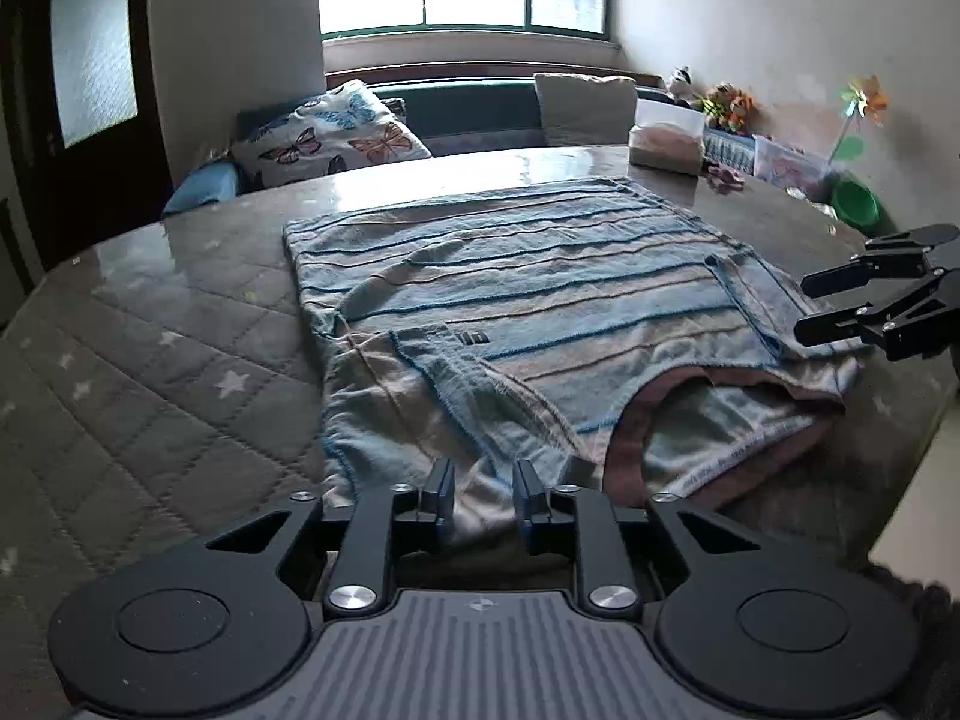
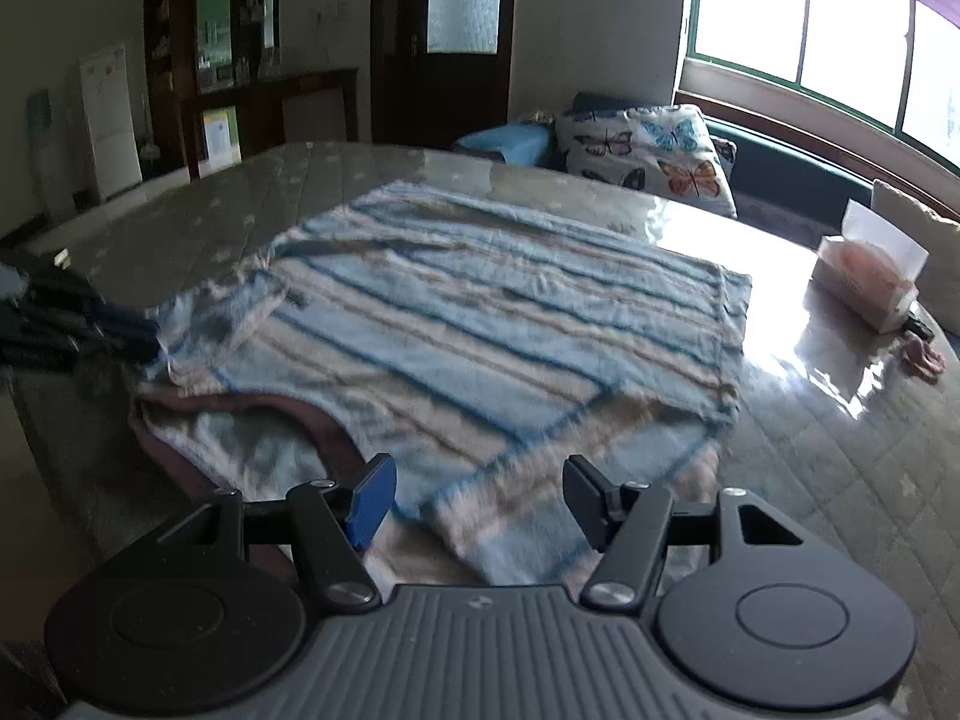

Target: Fold clothes

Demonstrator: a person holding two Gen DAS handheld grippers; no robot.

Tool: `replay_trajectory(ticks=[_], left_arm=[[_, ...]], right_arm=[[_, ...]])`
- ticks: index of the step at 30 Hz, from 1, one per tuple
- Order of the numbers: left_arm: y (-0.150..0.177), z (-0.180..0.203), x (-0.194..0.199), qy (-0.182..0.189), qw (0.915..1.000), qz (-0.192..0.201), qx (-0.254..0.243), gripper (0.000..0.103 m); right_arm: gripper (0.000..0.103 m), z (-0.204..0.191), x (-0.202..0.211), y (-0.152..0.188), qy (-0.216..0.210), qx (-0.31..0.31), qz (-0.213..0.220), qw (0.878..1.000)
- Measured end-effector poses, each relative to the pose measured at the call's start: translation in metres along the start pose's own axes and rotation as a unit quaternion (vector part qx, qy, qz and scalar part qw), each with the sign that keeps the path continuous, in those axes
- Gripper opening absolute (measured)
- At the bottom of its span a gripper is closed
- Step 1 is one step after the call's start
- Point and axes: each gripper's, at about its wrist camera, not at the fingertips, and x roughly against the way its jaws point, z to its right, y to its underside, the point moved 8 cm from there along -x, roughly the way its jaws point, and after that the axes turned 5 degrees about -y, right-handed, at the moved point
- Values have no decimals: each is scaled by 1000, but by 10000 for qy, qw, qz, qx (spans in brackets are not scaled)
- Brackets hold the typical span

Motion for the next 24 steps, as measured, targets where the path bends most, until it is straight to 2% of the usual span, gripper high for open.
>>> replay_trajectory(ticks=[1,3,6,11,16,19,20,22,24], left_arm=[[2,1,4,-14,9999,4,-109,33],[9,4,13,-81,9991,19,-420,45],[18,11,22,-183,9952,49,-964,51],[25,20,19,-277,9876,29,-1546,53],[24,19,7,-358,9821,5,-1847,53],[21,18,2,-335,9810,37,-1912,53],[20,18,1,-320,9807,41,-1930,50],[20,18,-1,-236,9806,33,-1945,41],[20,18,-2,-145,9803,25,-1971,35]], right_arm=[[62,1,2,4,22,20,-54,10000],[62,4,11,15,23,40,-183,9998],[62,7,24,31,67,172,-335,9993],[62,8,32,49,18,396,-591,9975],[61,8,22,46,-7,668,-617,9959],[49,13,13,42,-67,628,-628,9960],[44,14,11,41,-99,593,-631,9962],[28,17,9,38,-107,537,-642,9964],[25,21,7,36,-102,473,-668,9966]])
